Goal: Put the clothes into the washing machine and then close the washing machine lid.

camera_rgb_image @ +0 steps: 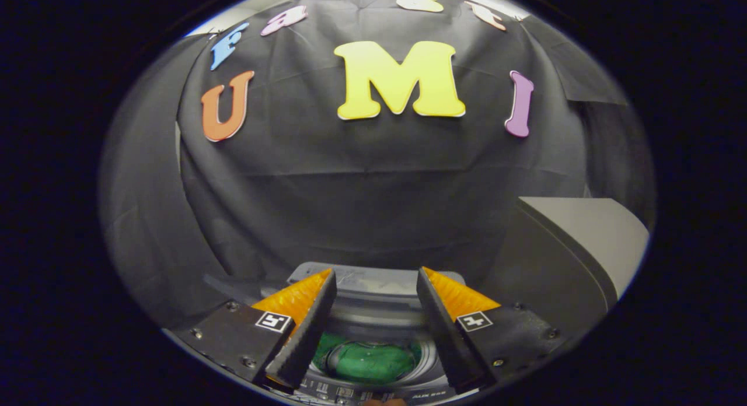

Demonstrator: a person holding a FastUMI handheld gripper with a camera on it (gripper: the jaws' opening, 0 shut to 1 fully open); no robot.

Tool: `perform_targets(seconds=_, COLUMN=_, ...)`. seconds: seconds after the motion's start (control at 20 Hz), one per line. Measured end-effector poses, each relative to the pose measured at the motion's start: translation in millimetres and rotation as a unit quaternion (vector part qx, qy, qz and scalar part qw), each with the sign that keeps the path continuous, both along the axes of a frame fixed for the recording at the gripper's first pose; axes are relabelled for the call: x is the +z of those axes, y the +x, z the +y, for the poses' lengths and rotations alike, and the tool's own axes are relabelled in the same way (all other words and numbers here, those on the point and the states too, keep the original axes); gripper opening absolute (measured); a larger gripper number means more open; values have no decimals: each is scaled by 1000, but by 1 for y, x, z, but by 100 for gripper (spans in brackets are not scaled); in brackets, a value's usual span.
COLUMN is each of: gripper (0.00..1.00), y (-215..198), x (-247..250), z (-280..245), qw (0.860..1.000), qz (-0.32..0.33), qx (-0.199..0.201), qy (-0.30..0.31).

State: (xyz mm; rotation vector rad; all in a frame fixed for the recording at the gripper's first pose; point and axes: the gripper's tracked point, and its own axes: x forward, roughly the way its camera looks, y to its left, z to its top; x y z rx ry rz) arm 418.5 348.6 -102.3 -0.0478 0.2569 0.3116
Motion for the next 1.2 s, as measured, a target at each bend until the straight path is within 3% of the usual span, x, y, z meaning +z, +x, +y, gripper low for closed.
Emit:
perform_targets(seconds=0.25, gripper=89, y=-54, x=18, z=-13, qw=1000, qz=-19, qx=6, qy=3)
perform_targets(seconds=0.5, gripper=89, y=-124, x=57, z=-67, qw=999, qz=-46, qx=12, qy=18)
perform_targets(seconds=0.8, gripper=98, y=-209, x=92, z=-190, qw=996, qz=-65, qx=-38, qy=38)
perform_targets(seconds=1.2, gripper=98, y=-312, x=140, z=-343, qw=985, qz=-143, qx=-78, qy=59)
